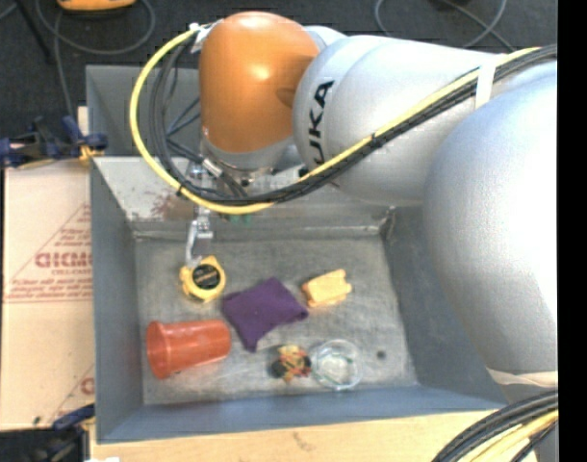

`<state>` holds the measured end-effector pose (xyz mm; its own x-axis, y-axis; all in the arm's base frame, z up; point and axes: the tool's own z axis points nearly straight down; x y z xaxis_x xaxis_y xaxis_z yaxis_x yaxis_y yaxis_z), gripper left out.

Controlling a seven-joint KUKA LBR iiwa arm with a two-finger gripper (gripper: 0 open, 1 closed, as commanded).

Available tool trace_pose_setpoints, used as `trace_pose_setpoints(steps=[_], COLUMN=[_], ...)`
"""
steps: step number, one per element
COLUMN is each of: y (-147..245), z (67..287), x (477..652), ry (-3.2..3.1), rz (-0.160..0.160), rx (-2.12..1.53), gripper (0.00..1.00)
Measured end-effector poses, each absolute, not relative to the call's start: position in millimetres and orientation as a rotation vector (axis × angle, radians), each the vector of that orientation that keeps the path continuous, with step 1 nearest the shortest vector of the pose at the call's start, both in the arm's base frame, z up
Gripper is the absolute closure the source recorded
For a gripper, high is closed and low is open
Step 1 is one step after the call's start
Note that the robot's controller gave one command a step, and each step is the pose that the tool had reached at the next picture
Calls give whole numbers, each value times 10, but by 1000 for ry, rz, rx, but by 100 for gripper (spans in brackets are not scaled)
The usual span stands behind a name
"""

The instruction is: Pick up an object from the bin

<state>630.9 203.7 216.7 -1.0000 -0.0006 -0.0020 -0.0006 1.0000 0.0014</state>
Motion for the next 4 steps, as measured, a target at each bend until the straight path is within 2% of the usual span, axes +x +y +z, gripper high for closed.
trace_pose_setpoints(steps=[1, 2, 3, 4], y=[1672, 1426, 1093, 811], z=[1616, 1564, 1358, 788], x=[6132, 5918, 5937, 5756], ry=[3130, 3105, 3066, 3099], rz=[1, -1, -1, 1], rx=[-186, -487, -664, -484], gripper=[0, 0, 0, 0])
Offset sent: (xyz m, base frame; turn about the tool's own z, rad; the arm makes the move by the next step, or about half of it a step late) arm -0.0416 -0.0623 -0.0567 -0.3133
